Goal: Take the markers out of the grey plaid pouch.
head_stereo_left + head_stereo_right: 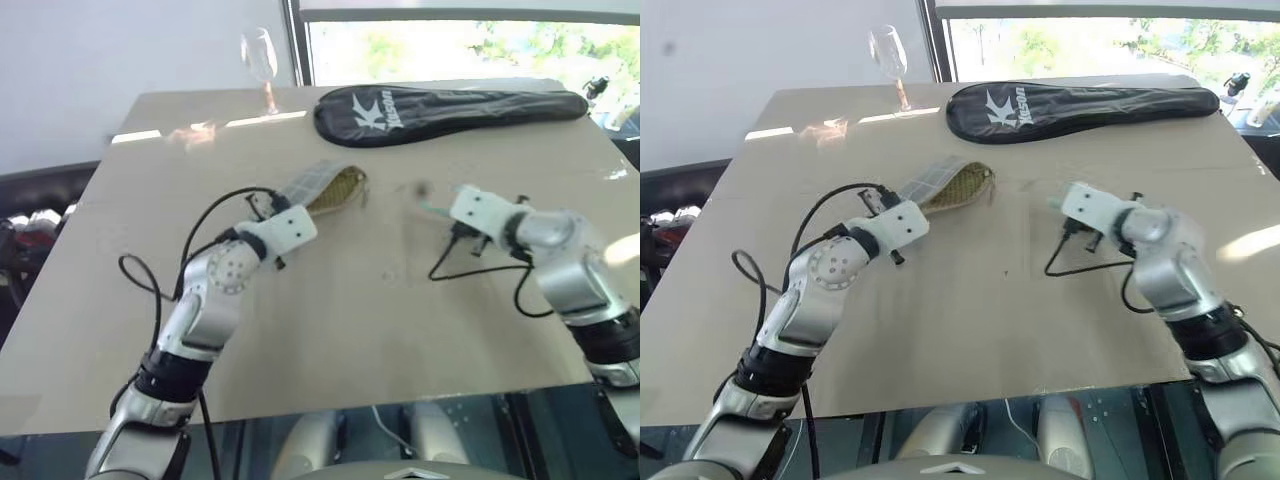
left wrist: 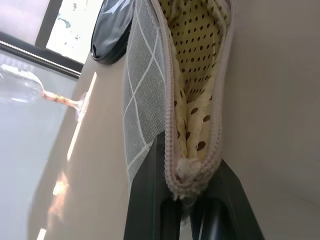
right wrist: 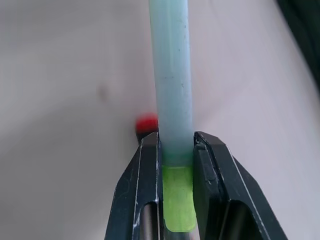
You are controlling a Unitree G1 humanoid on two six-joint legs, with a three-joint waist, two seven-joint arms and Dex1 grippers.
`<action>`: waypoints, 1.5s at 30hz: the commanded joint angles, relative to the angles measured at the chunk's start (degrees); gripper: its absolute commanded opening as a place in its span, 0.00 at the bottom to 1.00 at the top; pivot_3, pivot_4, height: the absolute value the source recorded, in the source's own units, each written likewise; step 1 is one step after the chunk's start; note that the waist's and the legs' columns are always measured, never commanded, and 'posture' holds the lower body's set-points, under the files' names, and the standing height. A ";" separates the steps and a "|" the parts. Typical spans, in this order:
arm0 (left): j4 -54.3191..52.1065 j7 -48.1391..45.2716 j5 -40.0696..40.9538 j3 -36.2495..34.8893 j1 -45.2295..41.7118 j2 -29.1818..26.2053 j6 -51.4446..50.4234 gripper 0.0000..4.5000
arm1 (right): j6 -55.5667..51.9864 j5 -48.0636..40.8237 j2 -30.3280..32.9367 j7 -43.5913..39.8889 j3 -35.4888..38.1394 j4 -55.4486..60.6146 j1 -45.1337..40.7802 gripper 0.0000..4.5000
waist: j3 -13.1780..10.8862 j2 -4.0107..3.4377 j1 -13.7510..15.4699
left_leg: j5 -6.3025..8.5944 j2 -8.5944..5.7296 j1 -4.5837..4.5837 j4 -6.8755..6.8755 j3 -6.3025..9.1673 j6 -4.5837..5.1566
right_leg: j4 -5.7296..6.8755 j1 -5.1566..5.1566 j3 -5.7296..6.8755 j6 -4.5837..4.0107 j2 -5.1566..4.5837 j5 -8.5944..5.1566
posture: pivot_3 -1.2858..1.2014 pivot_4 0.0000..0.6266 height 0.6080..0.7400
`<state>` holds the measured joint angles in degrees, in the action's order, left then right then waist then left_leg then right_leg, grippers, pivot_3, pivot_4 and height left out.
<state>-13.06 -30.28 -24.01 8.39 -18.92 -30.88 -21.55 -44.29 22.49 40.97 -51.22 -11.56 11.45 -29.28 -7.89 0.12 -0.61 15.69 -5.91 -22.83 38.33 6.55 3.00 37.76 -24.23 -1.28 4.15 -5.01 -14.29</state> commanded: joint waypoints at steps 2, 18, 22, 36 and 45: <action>-3.86 -0.37 5.03 -7.43 4.38 -1.81 0.19 0.00 | -6.93 -4.92 3.15 -0.76 8.87 5.03 3.46 0.06 | 0.00 0.00 -0.21 | 0.00 0.02 0.02 0.00 -0.05 0.00 | 0.01 0.00 -0.05 0.00 0.01 0.00 | 0.52 0.24 1.00; -0.60 1.61 7.74 -11.90 12.76 -6.90 6.57 0.00 | -8.71 -9.13 7.66 9.20 15.05 -2.65 5.98 0.59 | 0.00 -0.01 0.25 | 0.01 0.04 0.10 -0.01 -0.10 0.01 | -0.05 0.08 -0.11 0.00 -0.03 0.00 | 0.52 0.24 1.00; -0.95 2.27 7.84 -13.23 14.05 -7.73 7.31 0.36 | -8.80 -13.82 9.30 5.01 16.19 1.81 8.77 0.83 | 0.00 -0.01 0.23 | 0.01 0.05 0.10 -0.02 -0.09 0.01 | -0.04 0.08 -0.12 0.00 -0.03 0.00 | 0.52 0.24 1.00; 4.85 7.93 2.75 -15.99 15.09 -12.11 2.87 0.40 | -9.01 -20.04 17.27 3.90 20.64 3.00 13.37 0.83 | 0.00 -0.01 0.49 | 0.02 0.05 0.10 -0.04 -0.10 0.02 | -0.10 0.11 -0.14 0.00 -0.04 0.00 | 0.52 0.24 1.00; 10.92 9.15 6.86 -22.34 15.39 -12.52 2.10 0.40 | -10.55 -27.57 18.15 0.66 25.09 4.60 17.81 0.83 | 0.00 -0.01 0.54 | 0.02 0.06 0.11 -0.04 -0.09 0.02 | -0.09 0.11 -0.14 0.00 -0.03 0.00 | 0.52 0.24 1.00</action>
<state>-1.69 -21.33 -18.66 -11.46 -3.34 -42.84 -20.00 -54.40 -3.39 58.29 -49.83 10.48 13.58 -11.64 -7.89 0.11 -0.06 15.71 -5.84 -22.72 38.30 6.46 3.02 37.67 -24.12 -1.42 4.14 -5.05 -14.29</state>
